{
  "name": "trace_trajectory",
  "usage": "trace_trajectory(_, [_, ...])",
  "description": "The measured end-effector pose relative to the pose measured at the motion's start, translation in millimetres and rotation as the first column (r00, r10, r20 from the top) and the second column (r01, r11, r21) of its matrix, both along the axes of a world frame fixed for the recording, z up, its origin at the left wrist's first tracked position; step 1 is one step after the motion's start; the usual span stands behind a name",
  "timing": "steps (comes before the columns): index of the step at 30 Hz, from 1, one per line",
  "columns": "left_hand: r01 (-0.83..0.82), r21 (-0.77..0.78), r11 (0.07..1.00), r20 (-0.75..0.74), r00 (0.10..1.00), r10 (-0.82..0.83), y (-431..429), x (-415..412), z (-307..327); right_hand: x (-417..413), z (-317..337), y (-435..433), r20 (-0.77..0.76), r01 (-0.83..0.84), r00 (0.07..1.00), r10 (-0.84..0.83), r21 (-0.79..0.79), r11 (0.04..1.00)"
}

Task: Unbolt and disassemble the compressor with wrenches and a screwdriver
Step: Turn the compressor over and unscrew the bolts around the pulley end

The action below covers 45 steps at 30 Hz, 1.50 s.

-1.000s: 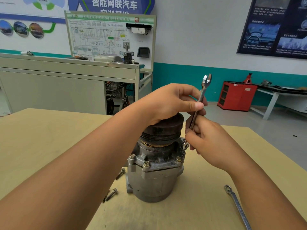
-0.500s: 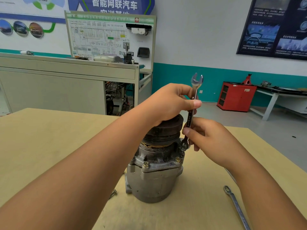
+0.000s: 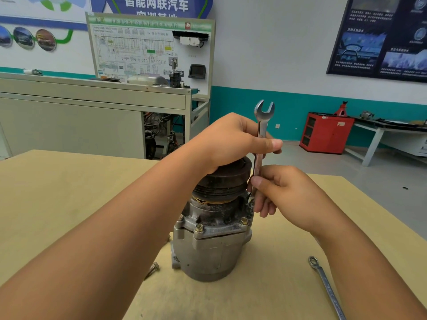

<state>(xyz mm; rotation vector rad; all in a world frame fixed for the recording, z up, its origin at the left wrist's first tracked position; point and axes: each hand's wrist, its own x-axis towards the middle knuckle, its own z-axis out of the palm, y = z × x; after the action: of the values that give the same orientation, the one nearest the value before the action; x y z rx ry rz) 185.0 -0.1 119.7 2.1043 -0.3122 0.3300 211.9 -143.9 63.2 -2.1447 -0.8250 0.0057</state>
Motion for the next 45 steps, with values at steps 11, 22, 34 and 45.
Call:
trace_trajectory(11, [0.232, -0.068, 0.970, -0.066, 0.969, -0.236, 9.5, 3.1, -0.9, 8.5, -10.9, -1.2, -0.057, -0.068, 0.995, 0.076, 0.120, 0.990])
trace_trajectory(22, [0.210, -0.093, 0.973, -0.034, 0.976, -0.213, 7.9, 8.8, -2.7, 7.0, -10.2, 0.9, 0.075, -0.067, 0.996, 0.057, 0.136, 0.989])
trace_trajectory(34, [0.133, -0.104, 0.986, 0.007, 0.991, -0.133, 2.5, 10.5, -4.5, 6.5, -5.7, 1.2, 0.093, -0.010, 0.996, 0.005, 0.061, 0.998])
trace_trajectory(45, [0.135, -0.013, 0.991, -0.025, 0.990, -0.135, 3.6, 8.0, -3.7, 8.5, -9.0, 1.3, -0.032, -0.023, 0.999, 0.026, 0.109, 0.994])
